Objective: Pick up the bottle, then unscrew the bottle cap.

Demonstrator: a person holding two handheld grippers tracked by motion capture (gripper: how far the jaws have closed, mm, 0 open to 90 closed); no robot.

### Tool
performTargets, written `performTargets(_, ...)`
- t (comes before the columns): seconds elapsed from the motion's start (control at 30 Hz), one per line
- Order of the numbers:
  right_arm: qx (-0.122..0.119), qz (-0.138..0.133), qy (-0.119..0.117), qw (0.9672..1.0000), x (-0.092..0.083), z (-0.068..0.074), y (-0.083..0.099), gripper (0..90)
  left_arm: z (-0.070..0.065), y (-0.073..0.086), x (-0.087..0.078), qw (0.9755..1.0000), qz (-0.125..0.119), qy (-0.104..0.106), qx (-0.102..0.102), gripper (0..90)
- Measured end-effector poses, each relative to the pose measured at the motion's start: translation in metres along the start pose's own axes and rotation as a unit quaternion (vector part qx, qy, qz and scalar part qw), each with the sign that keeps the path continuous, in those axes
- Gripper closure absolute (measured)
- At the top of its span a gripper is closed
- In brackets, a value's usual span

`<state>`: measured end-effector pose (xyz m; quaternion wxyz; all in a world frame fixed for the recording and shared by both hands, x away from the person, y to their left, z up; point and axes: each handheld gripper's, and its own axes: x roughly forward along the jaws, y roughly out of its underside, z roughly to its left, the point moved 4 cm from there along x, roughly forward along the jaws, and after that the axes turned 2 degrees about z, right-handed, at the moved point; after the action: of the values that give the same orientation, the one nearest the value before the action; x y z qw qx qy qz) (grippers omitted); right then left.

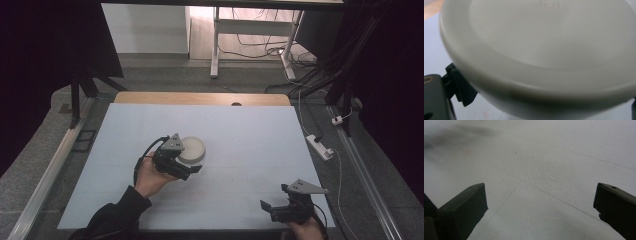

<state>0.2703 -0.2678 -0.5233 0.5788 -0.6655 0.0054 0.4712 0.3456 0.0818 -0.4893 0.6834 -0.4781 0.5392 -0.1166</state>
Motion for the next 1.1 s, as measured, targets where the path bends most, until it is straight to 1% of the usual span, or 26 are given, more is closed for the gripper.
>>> performTargets(0.2,-0.001,0.000,0.000,1.0000,0.000,0.000,0.000,0.0,-0.013,-0.005,0.006,0.9998,0.003,0.015,0.014,7.5)
performTargets(0.3,-0.002,0.001,0.001,1.0000,0.000,0.000,0.000,0.0,-0.016,-0.006,0.008,0.9996,0.005,0.019,0.018,7.4)
performTargets(0.47,-0.002,0.000,0.001,1.0000,0.000,0.000,0.000,0.0,-0.017,-0.005,0.009,0.9997,0.005,0.017,0.017,7.5)
performTargets(0.67,-0.005,0.001,0.000,1.0000,0.000,0.001,-0.001,0.0,-0.018,-0.003,0.011,0.9996,0.006,0.020,0.019,7.5)
performTargets(0.7,-0.004,0.001,0.001,1.0000,0.000,0.001,-0.001,0.0,-0.018,-0.003,0.011,0.9995,0.008,0.021,0.022,7.4)
performTargets(0.8,0.001,-0.004,-0.001,1.0000,-0.001,0.000,-0.001,0.0,-0.019,-0.002,0.013,0.9994,0.010,0.021,0.024,7.4)
performTargets(0.9,0.001,-0.005,-0.005,1.0000,-0.002,0.001,-0.001,0.0,-0.020,-0.002,0.014,0.9994,0.009,0.022,0.024,7.5)
performTargets(1.03,-0.011,-0.009,-0.010,0.9998,-0.001,0.006,-0.005,0.0,-0.020,-0.002,0.014,0.9994,0.008,0.023,0.024,7.5)
performTargets(1.1,-0.016,-0.016,-0.012,0.9997,-0.002,0.009,-0.008,0.0,-0.019,-0.001,0.014,0.9994,0.008,0.024,0.026,7.5)
